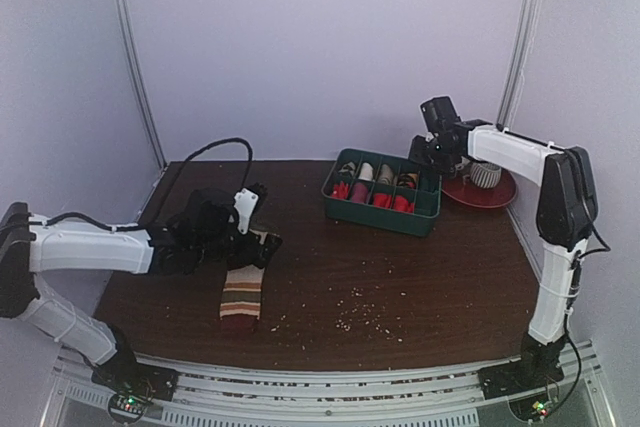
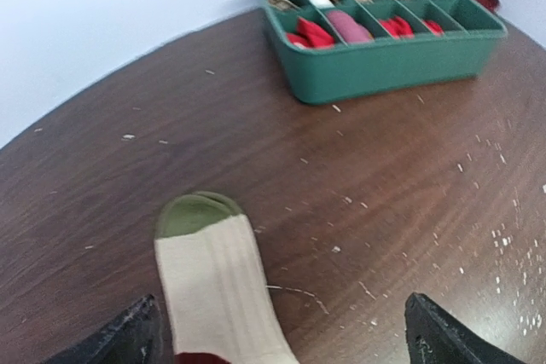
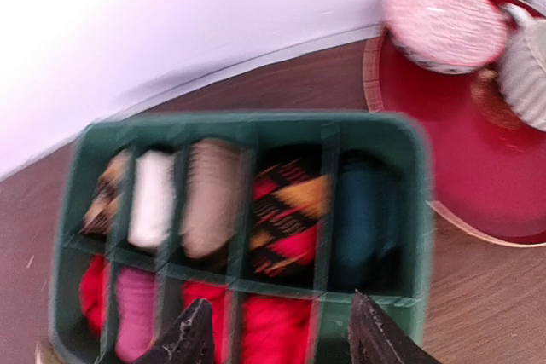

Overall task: Roll the socks
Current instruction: Place the sock in the storage box, then roll a pair of socks at the center of the board.

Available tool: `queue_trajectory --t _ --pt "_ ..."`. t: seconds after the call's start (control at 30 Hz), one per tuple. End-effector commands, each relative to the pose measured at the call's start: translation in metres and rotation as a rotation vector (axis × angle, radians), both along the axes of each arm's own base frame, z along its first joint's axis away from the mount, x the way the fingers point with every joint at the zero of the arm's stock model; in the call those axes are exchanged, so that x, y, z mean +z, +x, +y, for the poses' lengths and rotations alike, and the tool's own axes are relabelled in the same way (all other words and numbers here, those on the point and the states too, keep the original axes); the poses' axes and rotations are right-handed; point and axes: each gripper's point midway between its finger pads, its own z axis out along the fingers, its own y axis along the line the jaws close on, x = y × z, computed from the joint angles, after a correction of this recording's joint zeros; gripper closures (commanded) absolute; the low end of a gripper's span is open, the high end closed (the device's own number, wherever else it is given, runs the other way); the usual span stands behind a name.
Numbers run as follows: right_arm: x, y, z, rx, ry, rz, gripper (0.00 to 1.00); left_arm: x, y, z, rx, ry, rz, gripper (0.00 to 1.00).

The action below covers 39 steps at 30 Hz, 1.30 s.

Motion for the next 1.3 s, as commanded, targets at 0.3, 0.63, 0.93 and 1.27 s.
queue_trajectory --t 0.3,0.63,0.93,1.27 --pt "0.012 -0.239 0.324 1.393 0.16 -0.305 0.38 0.036 0.016 0.106 0.491 0.004 0.009 0.02" --pt "-0.047 -0.356 0.381 1.793 0.202 -0.422 0.37 0.021 -0.018 0.163 0.756 -0.02 0.139 0.02" --pt "-0.099 -0.385 0.384 1.915 -0.022 -0.488 0.36 0.0 -0.042 0.173 0.776 -0.107 0.208 0.02" --pt "-0.133 -0.371 0.406 1.954 -0.141 -0.542 0.38 -0.006 -0.047 0.175 0.755 -0.099 0.211 0.02"
